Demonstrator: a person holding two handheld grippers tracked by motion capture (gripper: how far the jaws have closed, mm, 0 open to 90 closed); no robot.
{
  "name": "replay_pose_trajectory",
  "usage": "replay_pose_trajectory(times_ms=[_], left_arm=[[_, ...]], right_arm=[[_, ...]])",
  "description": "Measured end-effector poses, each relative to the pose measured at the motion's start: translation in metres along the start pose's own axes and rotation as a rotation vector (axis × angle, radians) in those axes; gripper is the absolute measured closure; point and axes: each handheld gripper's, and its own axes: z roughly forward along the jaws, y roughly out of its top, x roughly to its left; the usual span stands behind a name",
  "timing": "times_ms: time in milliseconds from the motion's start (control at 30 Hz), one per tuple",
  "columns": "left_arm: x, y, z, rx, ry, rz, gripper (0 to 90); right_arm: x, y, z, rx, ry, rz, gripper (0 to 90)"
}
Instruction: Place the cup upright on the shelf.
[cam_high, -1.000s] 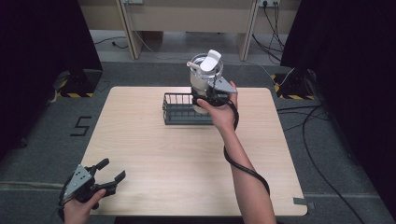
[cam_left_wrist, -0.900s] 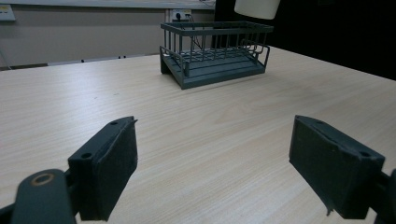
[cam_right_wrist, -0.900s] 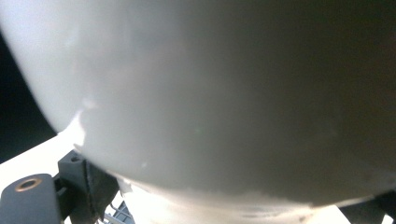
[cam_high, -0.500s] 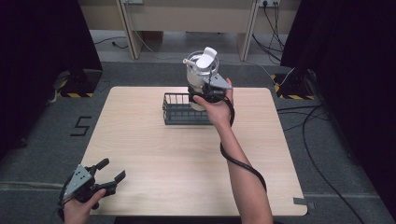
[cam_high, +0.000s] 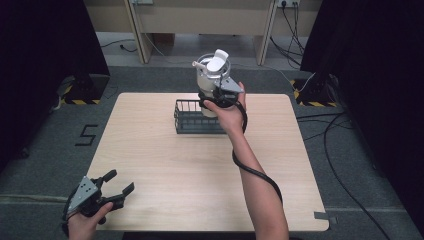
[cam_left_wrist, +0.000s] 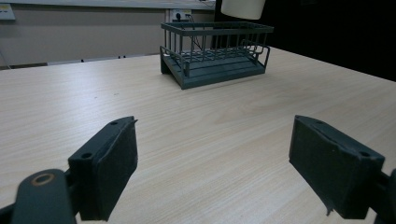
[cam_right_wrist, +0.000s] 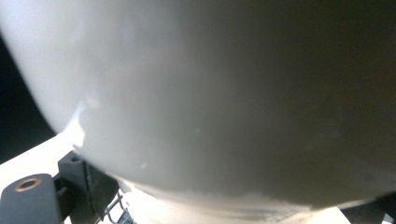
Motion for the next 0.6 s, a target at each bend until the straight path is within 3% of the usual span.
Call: replay_pose_trajectory(times_ms=[600], left_arm=[[0.0, 0.0, 0.0, -0.001, -0.002, -0.002, 14.8]], right_arm=[[0.003, 0.0, 0.015, 0.016, -0.005, 0.009, 11.1]])
